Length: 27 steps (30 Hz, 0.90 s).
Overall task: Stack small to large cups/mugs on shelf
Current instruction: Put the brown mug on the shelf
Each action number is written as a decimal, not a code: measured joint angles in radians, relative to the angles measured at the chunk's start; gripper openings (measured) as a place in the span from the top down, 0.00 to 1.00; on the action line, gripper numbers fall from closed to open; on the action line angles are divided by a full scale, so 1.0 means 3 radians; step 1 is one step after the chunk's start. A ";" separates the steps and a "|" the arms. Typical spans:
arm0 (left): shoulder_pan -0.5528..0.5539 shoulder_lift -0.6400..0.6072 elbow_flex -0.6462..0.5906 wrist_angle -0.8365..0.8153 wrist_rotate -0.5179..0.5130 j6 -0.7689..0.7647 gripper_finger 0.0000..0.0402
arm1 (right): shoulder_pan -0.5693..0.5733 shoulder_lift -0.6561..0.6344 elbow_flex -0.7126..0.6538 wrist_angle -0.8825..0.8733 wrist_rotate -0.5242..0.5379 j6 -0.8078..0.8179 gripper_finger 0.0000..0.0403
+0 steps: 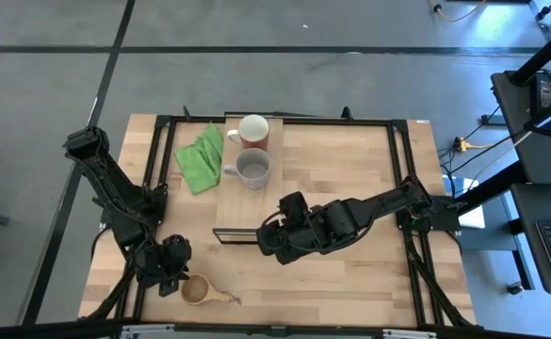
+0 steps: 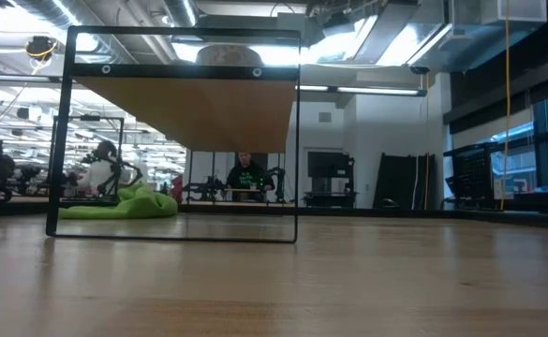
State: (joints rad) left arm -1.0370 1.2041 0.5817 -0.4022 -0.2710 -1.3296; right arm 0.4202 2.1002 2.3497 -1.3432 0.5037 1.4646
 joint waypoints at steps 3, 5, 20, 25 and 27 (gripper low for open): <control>0.0000 0.0000 -0.0001 -0.0008 0.0000 0.0001 0.72 | 0.0000 0.0000 0.0000 -0.0019 0.0000 -0.0001 0.49; 0.0000 0.0000 -0.0001 -0.0025 -0.0001 0.0004 0.72 | 0.0000 0.0000 0.0000 -0.0031 0.0001 -0.0002 0.49; 0.0238 0.0001 -0.0008 -0.0138 0.0027 0.0269 0.73 | -0.0023 0.0000 0.0000 -0.0081 0.0003 -0.0007 0.49; 0.0313 0.0001 0.0009 -0.0120 0.0057 0.0407 0.73 | -0.0025 0.0000 0.0000 -0.0109 0.0003 -0.0007 0.49; 0.0348 0.0001 0.0020 -0.0120 0.0061 0.0490 0.73 | -0.0025 0.0000 0.0000 -0.0118 0.0003 -0.0007 0.49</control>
State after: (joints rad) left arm -0.9326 1.2045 0.5877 -0.4381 -0.2527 -1.1826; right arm 0.4126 2.1002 2.3497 -1.3787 0.5045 1.4624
